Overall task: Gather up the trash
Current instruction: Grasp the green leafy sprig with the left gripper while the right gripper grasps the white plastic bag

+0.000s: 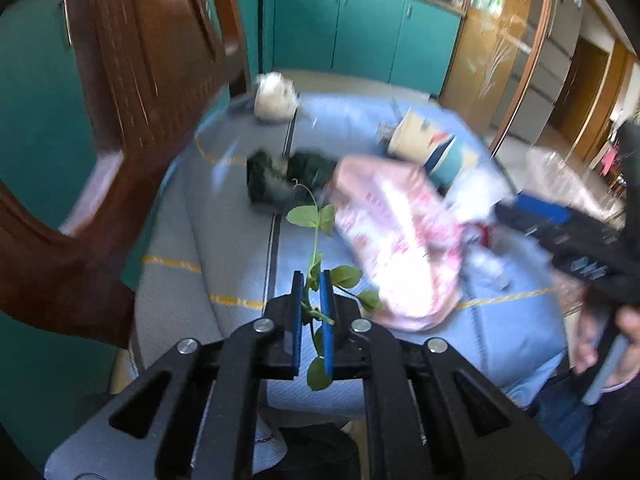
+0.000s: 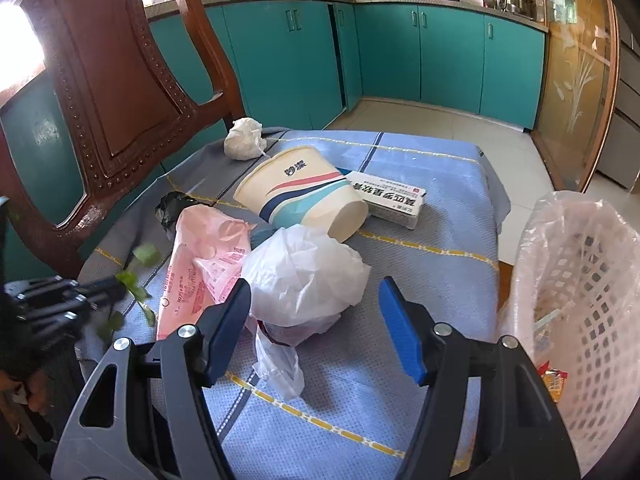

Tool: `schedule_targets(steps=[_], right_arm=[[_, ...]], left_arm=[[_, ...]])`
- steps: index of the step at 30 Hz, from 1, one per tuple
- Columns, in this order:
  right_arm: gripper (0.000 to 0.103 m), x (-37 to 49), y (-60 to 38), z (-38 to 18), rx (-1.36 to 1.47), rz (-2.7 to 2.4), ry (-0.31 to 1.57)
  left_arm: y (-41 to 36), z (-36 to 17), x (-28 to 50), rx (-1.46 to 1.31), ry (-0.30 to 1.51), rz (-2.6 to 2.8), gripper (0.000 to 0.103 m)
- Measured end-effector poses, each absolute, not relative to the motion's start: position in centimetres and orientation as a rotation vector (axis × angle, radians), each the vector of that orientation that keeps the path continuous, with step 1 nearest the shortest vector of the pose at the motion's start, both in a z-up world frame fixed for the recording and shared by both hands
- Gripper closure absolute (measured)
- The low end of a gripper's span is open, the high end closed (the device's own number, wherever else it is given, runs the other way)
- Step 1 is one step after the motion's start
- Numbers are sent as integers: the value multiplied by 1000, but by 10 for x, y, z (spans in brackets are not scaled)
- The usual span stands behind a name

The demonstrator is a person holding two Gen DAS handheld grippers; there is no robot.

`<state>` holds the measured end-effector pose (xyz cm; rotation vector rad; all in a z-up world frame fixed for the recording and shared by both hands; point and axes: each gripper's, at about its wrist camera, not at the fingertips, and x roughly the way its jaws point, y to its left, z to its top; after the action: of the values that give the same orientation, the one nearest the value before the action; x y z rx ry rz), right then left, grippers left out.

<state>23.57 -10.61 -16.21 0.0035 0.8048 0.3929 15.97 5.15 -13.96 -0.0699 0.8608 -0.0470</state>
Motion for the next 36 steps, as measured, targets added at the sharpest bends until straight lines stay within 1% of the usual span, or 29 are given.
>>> schedule_targets(steps=[2, 7, 8, 9, 11, 13, 14, 15, 17, 19, 36], right_arm=[[32, 237, -104, -164, 6, 395, 808], [32, 237, -99, -169, -1, 423, 819], [35, 237, -98, -169, -7, 423, 819], [43, 236, -97, -170, -19, 422, 819], [50, 235, -94, -172, -38, 425, 823], [53, 234, -92, -173, -60, 418, 821], [59, 233, -91, -173, -67, 417, 818], [62, 232, -91, -172, -73, 416, 814], [73, 231, -92, -171, -76, 413, 808], [76, 231, -93, -170, -73, 409, 800], [81, 218, -132, -144, 32, 350, 734]], left_arm=[[50, -124, 153, -78, 813, -63, 94], [45, -94, 142, -81, 718, -78, 94], [44, -90, 140, -79, 710, -80, 94], [43, -88, 139, -78, 705, -80, 94], [42, -86, 138, -73, 700, -82, 94], [39, -87, 136, -69, 703, -86, 94], [39, -87, 136, -69, 704, -87, 94], [38, -88, 136, -70, 704, -88, 94], [36, -87, 134, -68, 700, -90, 94], [35, -85, 131, -61, 694, -87, 94], [25, -88, 126, -30, 680, -81, 94]])
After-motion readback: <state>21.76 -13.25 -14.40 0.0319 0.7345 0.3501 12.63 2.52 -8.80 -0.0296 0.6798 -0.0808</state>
